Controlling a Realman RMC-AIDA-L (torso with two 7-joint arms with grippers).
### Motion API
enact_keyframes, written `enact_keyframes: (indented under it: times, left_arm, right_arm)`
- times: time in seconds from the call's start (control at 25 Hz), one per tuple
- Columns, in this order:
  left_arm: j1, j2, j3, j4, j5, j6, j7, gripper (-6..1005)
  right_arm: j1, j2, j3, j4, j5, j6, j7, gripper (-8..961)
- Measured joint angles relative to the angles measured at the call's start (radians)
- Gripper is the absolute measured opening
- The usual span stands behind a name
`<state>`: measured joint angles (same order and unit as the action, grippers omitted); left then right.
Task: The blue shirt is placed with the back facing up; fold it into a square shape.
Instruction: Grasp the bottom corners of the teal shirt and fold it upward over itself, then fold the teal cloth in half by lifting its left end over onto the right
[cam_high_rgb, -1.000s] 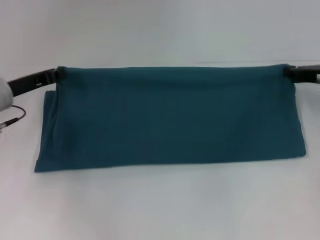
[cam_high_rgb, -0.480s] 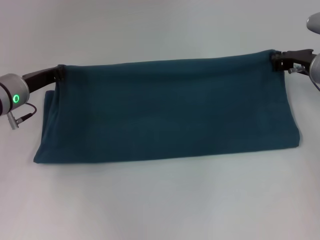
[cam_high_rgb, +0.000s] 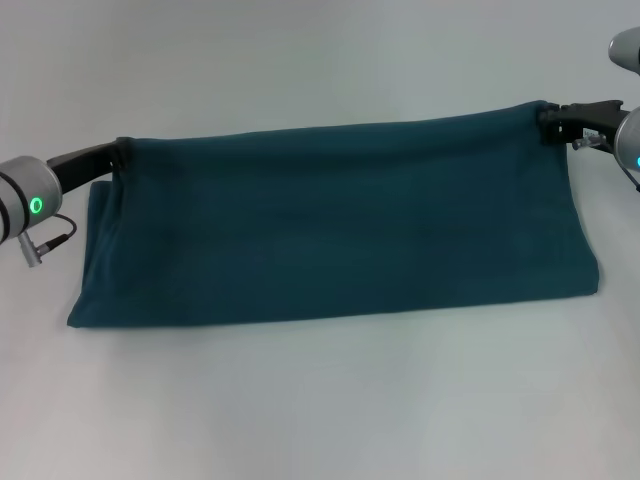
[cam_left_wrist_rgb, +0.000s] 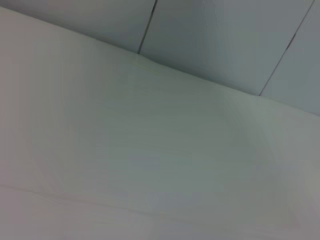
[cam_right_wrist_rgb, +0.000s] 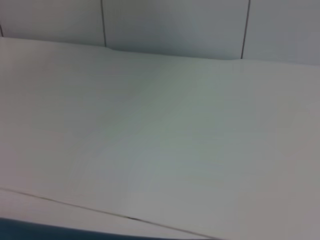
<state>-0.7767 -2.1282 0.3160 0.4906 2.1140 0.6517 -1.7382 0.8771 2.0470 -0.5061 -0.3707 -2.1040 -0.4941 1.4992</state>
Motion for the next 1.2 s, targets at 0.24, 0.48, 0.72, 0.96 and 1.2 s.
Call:
enact_keyframes:
  times: [0.24,0.48,0.72,0.96,1.2]
  left_arm:
    - [0.002,-0.011,-0.001,0.003,-0.034,-0.013,0.000,56]
    - [0.013,-0.018,-0.001,0.018,-0.114,-0.076,0.000,116]
    - [0.034,-0.017,-0.001,0.044,-0.137,-0.074,0.000,326]
    - [0.085,-0.009,0.024,0.076,-0.141,0.078,0.000,606]
    - [0.166,-0.008,0.027,0.161,-0.148,0.369,0.000,786]
  right_arm:
    - [-0.005,0.006,-0.032,-0.010,0.000,0.001,-0.015,42]
    - [-0.019,0.027,-0.036,-0.078,0.000,0.051,-0.017,171]
    - [-0.040,0.006,-0.027,-0.092,0.032,0.019,0.017,397]
    - [-0.106,-0.026,-0.033,-0.128,0.101,-0.186,0.093,670]
    - [-0.191,-0.037,-0.035,-0.218,0.099,-0.471,0.232,816]
